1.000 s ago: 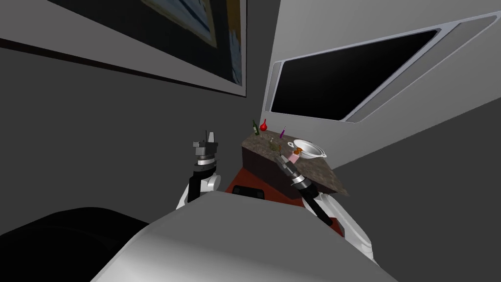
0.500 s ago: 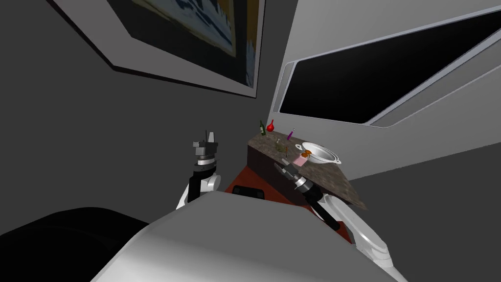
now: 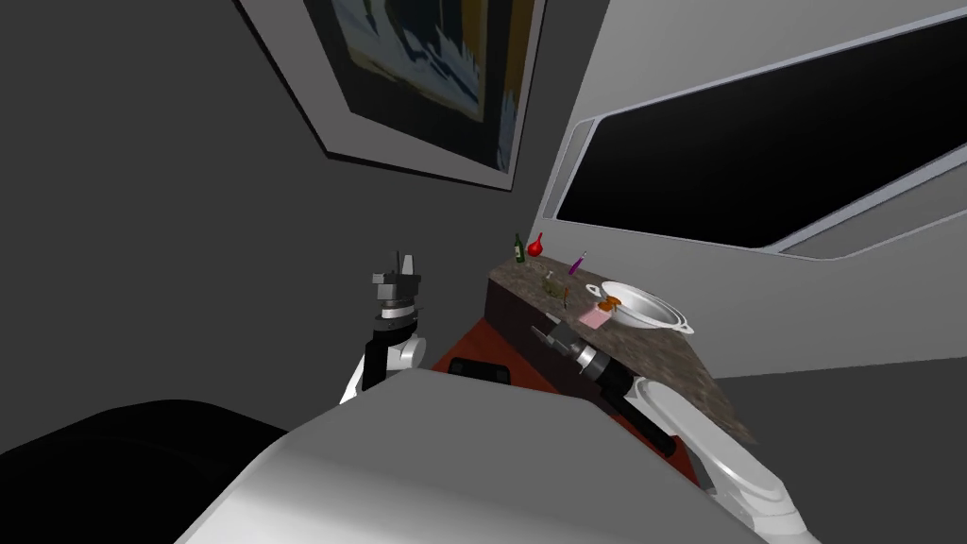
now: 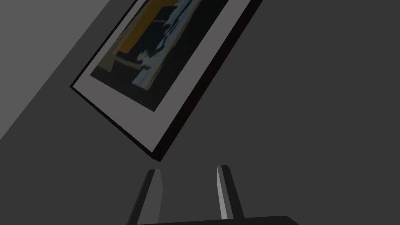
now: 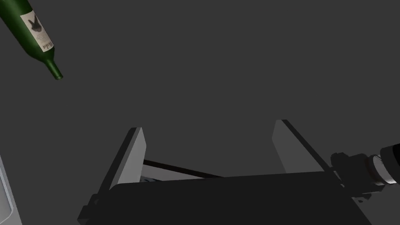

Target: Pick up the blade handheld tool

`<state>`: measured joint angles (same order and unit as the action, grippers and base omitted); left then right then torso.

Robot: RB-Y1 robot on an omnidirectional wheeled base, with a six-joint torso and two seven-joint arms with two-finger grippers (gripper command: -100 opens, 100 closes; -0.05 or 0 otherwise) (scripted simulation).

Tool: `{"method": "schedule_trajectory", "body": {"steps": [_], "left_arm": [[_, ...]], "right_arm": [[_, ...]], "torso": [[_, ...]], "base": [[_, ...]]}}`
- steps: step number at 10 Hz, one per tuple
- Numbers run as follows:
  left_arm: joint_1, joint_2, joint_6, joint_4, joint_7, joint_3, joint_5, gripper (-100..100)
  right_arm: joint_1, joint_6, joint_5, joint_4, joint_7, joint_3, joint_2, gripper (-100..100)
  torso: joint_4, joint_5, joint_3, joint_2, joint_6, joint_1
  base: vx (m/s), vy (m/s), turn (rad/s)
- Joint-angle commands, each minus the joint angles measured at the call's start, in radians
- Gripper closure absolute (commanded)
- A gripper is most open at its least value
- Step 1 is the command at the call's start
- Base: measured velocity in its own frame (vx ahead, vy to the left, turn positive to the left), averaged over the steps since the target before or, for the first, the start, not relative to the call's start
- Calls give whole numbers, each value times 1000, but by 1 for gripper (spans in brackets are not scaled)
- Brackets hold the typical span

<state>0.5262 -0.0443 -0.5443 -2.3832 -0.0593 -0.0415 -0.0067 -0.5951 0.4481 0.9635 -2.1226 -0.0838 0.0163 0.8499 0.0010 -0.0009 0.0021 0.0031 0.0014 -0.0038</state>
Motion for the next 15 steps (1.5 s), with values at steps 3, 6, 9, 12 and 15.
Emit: {"method": "schedule_trajectory", "body": {"steps": [3, 6, 9, 12, 15], "left_arm": [[0, 0, 0, 0, 0, 0, 0, 0], [0, 0, 0, 0, 0, 0, 0, 0], [0, 0, 0, 0, 0, 0, 0, 0], [0, 0, 0, 0, 0, 0, 0, 0], [0, 0, 0, 0, 0, 0, 0, 0]], "right_arm": [[-43, 5, 106, 12, -10, 13, 110, -100], [-64, 12, 160, 19, -17, 19, 197, -100], [-108, 28, 248, 35, -28, 31, 287, -100], [-130, 38, 288, 43, -33, 37, 367, -100], [-176, 58, 361, 58, -41, 49, 458, -100]], "torso": [[0, 0, 0, 0, 0, 0], [0, 0, -1, -1, -1, -1], [0, 0, -1, -2, 0, -1], [-1, -1, -2, -3, 0, -2], [-1, -1, -2, -4, 1, -3]], "base": [[-52, 13, 240], [-41, -1, 220], [-34, -4, 214], [-20, -15, 206], [-12, -27, 223]]}}
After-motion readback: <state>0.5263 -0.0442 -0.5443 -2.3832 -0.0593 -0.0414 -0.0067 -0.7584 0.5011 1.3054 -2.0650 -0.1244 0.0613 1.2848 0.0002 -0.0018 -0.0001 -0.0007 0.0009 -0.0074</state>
